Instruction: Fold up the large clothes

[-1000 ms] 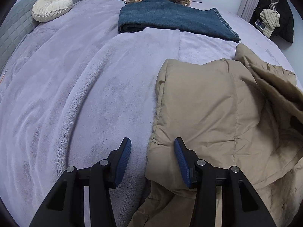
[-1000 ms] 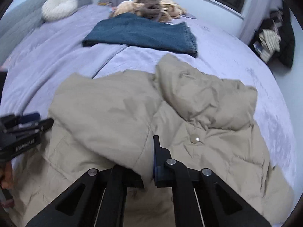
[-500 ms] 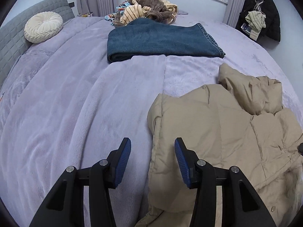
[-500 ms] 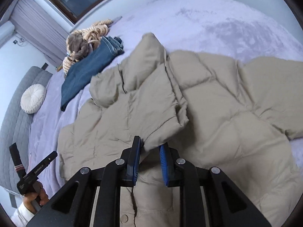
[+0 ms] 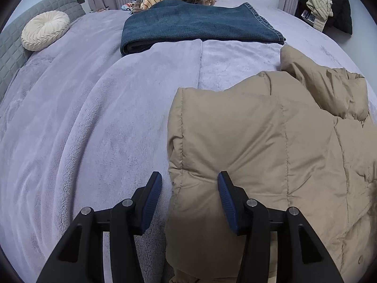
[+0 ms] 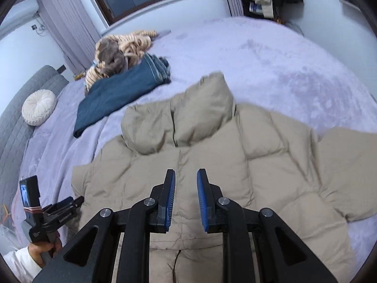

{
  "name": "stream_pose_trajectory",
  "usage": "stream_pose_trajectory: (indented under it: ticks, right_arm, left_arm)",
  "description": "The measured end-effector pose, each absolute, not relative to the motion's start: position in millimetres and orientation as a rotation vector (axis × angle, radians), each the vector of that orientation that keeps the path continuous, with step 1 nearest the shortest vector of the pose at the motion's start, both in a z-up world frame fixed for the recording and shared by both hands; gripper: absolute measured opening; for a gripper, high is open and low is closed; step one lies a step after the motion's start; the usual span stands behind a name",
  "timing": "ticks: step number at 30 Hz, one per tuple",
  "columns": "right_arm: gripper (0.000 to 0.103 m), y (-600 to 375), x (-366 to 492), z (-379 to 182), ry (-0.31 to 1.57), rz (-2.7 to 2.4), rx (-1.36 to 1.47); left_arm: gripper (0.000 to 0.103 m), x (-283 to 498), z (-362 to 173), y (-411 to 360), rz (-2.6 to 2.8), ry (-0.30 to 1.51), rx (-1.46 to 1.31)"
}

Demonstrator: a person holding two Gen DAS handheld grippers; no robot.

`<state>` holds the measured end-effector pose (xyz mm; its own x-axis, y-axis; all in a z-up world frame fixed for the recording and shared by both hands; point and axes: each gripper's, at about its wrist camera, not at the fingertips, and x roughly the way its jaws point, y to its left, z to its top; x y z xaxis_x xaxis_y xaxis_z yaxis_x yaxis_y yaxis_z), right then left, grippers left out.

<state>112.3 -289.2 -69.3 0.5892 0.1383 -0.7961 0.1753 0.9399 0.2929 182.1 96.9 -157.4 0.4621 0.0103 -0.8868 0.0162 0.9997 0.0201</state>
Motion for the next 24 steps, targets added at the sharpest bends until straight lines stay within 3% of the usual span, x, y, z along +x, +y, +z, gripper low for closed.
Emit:
stream_pose_trajectory:
  ticks: [2, 4, 12, 14, 16, 24]
  right_arm:
    - [0.022, -297.7, 117.8, -106.9, 1.083, -0.05, 0.421]
    - [0.015, -308.1, 110.3, -140.6, 1.172, -0.081, 0.486]
    - [0.02, -332.8, 56.2, -122.6, 1.133, -0.039, 0.648]
    - [0.025, -342.4, 38.5, -114.8, 1.119, -0.053, 0.691]
    - [0.05, -353.2, 24.2, -110.0, 1.104, -0.07, 0.731]
    - [0.059, -408.3, -26.5, -105.2, 1.076, -0.174, 0.825]
  left_arm:
    - [0.067, 181.9, -160.8, 98.7, 0.011, 1.089, 0.034]
    - [0.067, 183.5, -163.7, 103.1, -0.002, 1.103, 0.003]
    - [0.067, 169.9, -134.8, 96.8, -0.054, 1.092, 0.031]
    - [0.067, 159.9, -124.4, 86.9, -0.092, 1.081, 0.054]
    - [0.067, 149.9, -114.8, 72.6, -0.128, 1.079, 0.072]
    - [0.071, 115.9, -103.1, -11.8, -0.257, 1.136, 0.065]
